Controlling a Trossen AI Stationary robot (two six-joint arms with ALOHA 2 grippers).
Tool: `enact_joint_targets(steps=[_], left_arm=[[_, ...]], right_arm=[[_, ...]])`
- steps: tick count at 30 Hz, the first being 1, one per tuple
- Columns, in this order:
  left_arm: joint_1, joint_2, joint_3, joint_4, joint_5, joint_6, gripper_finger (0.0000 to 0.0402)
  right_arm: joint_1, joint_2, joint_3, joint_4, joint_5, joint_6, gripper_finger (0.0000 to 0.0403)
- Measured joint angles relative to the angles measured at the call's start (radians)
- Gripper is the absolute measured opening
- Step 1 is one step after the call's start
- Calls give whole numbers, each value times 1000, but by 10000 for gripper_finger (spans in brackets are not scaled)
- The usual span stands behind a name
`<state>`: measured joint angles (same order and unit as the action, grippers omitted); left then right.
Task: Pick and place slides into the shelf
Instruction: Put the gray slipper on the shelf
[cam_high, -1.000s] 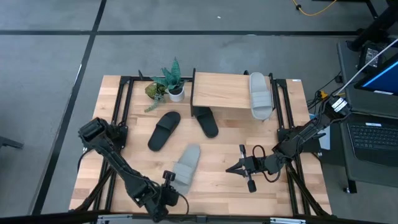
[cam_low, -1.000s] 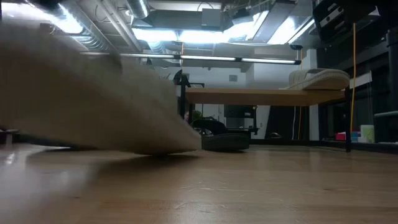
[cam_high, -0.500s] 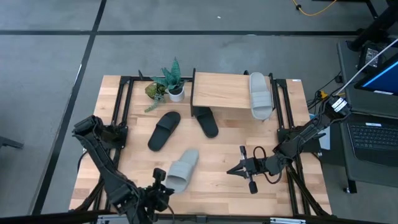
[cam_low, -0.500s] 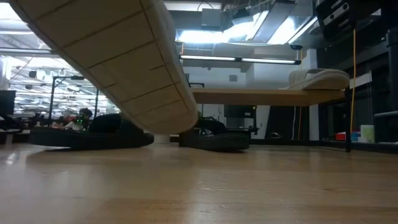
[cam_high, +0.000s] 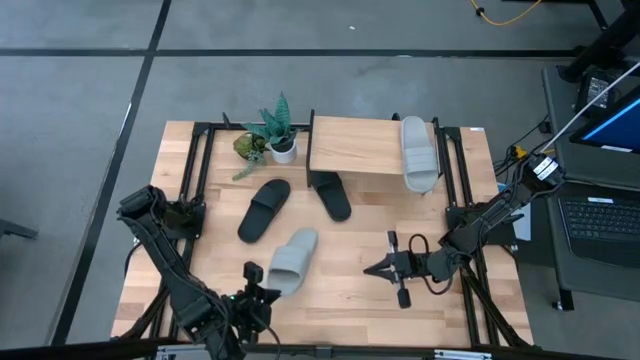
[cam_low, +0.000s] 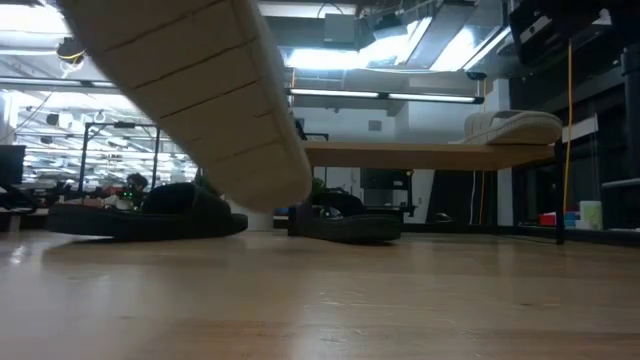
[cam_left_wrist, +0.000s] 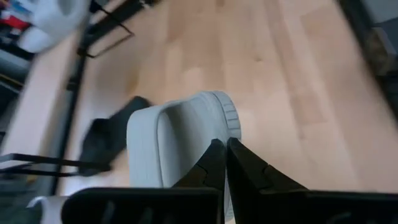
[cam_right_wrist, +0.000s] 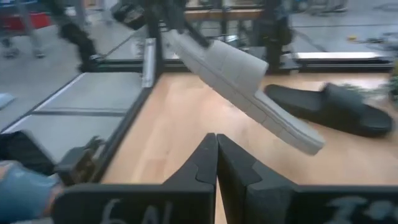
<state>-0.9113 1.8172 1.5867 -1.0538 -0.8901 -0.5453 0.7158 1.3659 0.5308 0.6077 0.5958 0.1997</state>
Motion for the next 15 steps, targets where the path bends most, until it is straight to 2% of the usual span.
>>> enact_joint_targets(steps=[6, 12, 15], left_arm=[[26, 0, 0, -12, -121, 37, 0], [52, -9, 0, -11, -273, 144, 0], [70, -36, 0, -9, -313, 164, 0]], right_arm=[[-2, 0, 0, 0, 35, -25, 9], [-2, -29, 0, -3, 191, -31, 9], [-2, -70, 0, -5, 200, -106, 9]])
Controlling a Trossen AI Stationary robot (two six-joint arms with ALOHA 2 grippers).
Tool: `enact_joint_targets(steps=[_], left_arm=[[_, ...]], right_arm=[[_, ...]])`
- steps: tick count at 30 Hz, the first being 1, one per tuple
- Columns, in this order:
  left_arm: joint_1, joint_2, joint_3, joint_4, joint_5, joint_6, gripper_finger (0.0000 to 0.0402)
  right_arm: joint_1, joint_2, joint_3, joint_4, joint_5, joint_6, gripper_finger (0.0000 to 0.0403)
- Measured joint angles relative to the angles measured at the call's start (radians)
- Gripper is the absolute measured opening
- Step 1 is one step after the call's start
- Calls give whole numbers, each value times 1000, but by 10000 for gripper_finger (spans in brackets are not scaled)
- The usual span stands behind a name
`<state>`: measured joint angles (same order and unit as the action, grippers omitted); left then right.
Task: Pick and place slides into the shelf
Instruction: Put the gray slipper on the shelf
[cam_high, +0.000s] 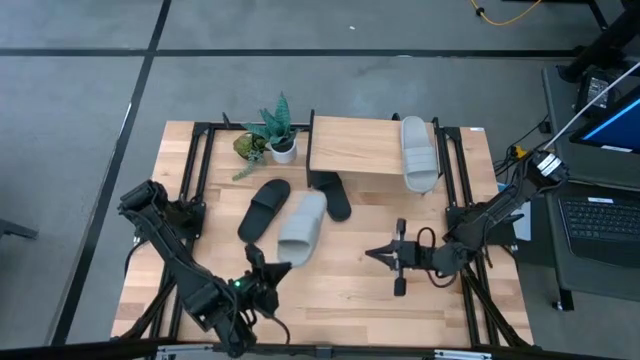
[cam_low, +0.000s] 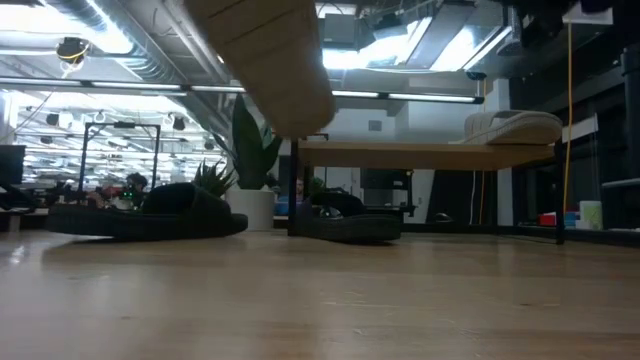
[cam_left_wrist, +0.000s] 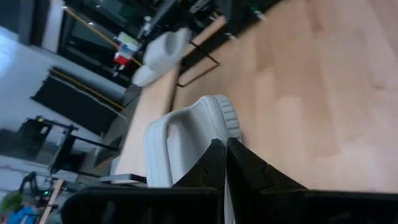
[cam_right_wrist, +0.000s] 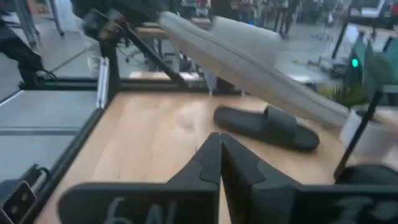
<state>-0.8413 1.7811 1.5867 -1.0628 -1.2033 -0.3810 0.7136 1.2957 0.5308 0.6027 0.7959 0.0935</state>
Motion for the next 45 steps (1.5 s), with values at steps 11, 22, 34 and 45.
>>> enact_joint_targets(steps=[11, 22, 34, 45], left_arm=[[110, -93, 0, 136, -81, 297, 0], [341, -107, 0, 524, 177, 755, 0], [516, -107, 2, 926, 380, 1170, 2], [488, -105, 2, 883, 386, 1099, 1]], right_arm=[[-25, -307, 1, -308, -1, -124, 5], [-33, -541, 1, -602, -84, -65, 4], [-32, -470, 0, -757, -166, 183, 5], [-32, -468, 0, -757, -173, 163, 6]])
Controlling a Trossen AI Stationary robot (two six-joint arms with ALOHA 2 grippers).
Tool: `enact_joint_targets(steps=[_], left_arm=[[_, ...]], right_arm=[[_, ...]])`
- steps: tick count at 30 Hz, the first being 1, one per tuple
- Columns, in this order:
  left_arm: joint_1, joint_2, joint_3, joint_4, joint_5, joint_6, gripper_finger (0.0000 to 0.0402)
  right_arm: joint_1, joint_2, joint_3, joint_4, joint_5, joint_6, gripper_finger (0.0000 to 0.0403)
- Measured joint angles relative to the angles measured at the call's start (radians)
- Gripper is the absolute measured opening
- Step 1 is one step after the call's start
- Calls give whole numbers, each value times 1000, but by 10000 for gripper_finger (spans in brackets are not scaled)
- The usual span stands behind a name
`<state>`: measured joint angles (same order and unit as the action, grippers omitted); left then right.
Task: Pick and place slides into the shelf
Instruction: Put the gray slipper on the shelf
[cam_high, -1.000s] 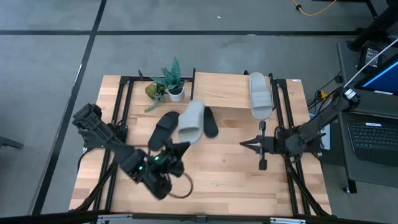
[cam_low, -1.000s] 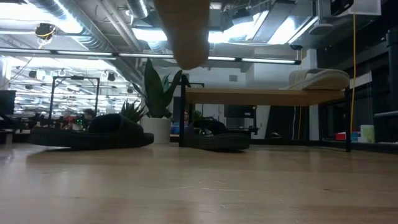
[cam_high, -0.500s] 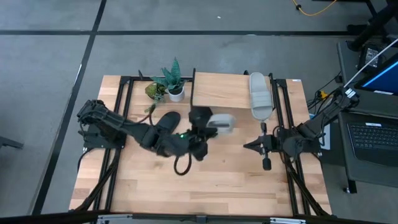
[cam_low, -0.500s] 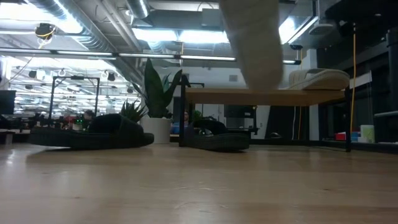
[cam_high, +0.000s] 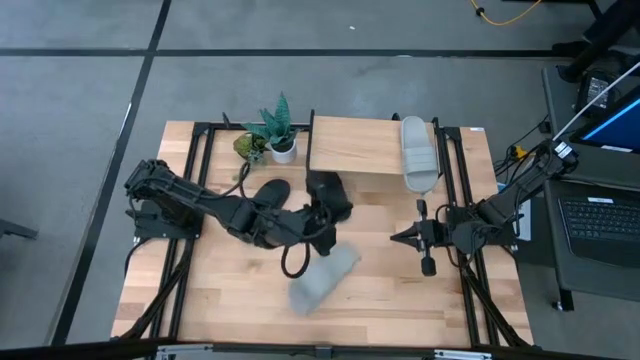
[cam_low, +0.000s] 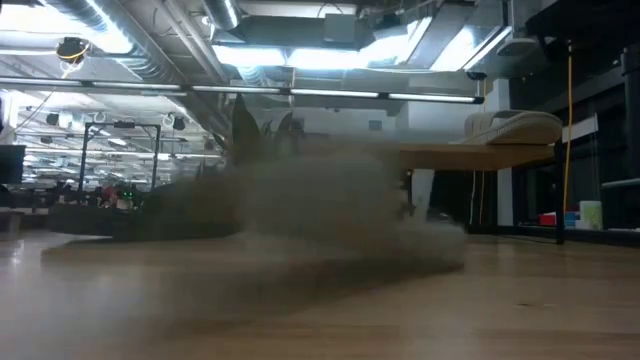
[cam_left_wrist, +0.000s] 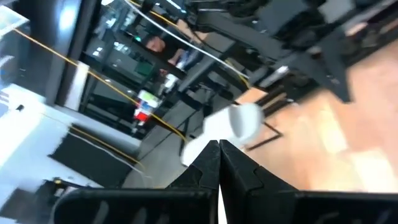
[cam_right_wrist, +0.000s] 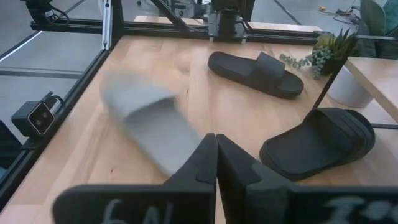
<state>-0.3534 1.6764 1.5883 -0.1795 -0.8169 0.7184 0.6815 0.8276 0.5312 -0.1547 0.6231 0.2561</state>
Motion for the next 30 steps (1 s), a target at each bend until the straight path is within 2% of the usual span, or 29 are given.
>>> enact_joint_targets(steps=[3, 9, 12, 17, 23, 25, 30], left_arm=[[-23, 0, 0, -101, 0, -110, 1], [-87, -2, 0, -421, 0, -419, 0], [-123, -2, 0, -519, 54, -527, 0], [-200, -3, 0, -619, 213, -690, 0], [-271, -2, 0, -721, 344, -1023, 0], [-292, -1, 0, -719, 363, -1080, 0], [-327, 0, 0, -719, 344, -1081, 0]], right_arm=[[0, 0, 0, 0, -3, -1, 6], [0, 0, 0, -1, -45, -27, 6], [0, 0, 0, -1, -45, -28, 6], [0, 0, 0, -3, -45, -29, 6], [0, 0, 0, -3, -45, -29, 6], [0, 0, 0, -3, -45, -29, 6], [0, 1, -1, -2, -45, -29, 6]])
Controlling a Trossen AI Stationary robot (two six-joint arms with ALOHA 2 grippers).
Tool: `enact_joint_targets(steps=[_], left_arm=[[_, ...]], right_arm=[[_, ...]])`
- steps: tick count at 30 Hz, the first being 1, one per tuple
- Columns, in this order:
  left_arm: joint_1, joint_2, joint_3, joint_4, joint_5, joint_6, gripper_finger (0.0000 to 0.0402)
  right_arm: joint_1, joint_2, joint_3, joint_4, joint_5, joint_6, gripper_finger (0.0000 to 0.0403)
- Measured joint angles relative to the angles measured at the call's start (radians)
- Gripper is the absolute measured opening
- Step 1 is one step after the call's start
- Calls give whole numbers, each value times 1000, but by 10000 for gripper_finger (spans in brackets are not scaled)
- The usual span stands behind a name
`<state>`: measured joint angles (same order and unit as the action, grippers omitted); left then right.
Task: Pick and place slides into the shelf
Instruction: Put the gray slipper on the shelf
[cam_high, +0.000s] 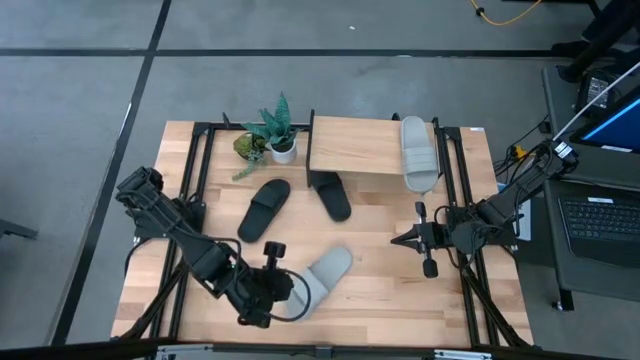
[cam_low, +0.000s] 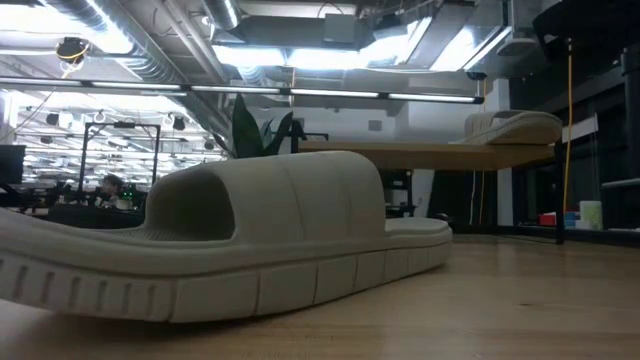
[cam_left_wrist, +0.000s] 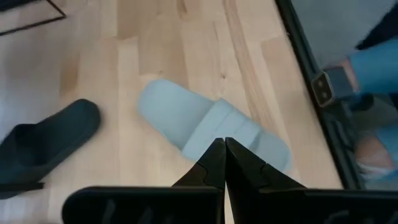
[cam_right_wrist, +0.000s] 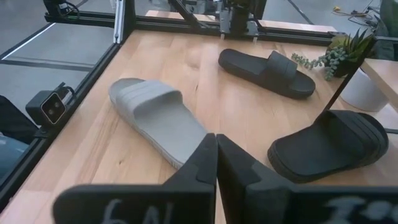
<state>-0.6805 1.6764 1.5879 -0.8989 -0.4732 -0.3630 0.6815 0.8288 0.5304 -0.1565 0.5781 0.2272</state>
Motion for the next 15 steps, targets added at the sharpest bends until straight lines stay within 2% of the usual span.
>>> enact_joint_targets(steps=[15], left_arm=[[-45, 0, -1, -27, -39, -2, 0]], right_arm=[[0, 1, 0, 3, 0, 5, 6]])
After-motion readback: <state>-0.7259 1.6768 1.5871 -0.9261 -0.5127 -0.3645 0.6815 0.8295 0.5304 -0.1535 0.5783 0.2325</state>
